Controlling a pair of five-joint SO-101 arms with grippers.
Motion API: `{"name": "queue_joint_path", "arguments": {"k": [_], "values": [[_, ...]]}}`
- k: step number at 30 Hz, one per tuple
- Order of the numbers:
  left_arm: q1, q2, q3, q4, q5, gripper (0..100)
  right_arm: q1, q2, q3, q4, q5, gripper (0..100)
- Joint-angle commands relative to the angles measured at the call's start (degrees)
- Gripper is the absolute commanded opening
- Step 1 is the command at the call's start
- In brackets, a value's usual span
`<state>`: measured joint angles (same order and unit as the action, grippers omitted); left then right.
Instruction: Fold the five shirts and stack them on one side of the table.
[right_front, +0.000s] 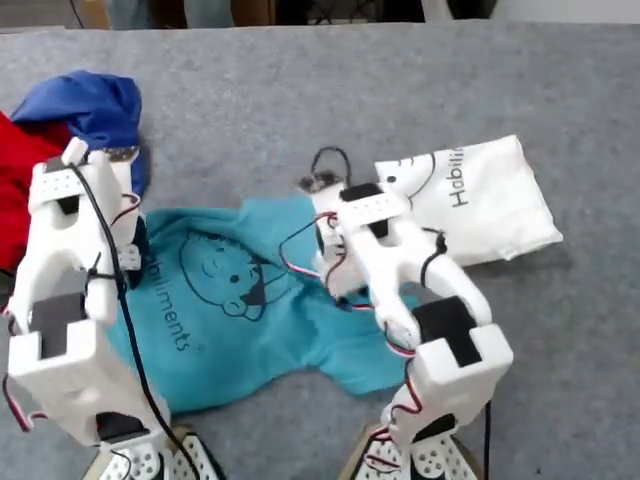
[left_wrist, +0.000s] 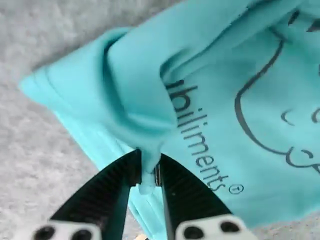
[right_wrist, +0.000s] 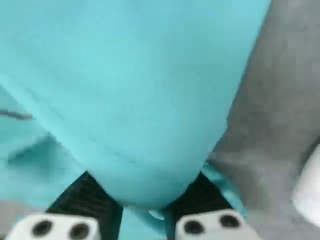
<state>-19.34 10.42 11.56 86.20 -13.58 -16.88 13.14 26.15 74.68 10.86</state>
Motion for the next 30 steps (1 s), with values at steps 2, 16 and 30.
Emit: {"name": "queue_joint_path", "arguments": {"k": [2,16,30], "values": [[0.04,-7.21,1.89,1.32,-3.87,3,2.64,0.13,1.54,15.65,8.88,1.5],[-9.45,-11.78,0.66,10.81,-18.11,3,3.96,-6.20,1.63,26.46,20.48,37.2],[-7.78,-8.44,0.48,10.11,-19.60,3,8.53,-24.57,-16.75,25.32,18.81,31.4]]}}
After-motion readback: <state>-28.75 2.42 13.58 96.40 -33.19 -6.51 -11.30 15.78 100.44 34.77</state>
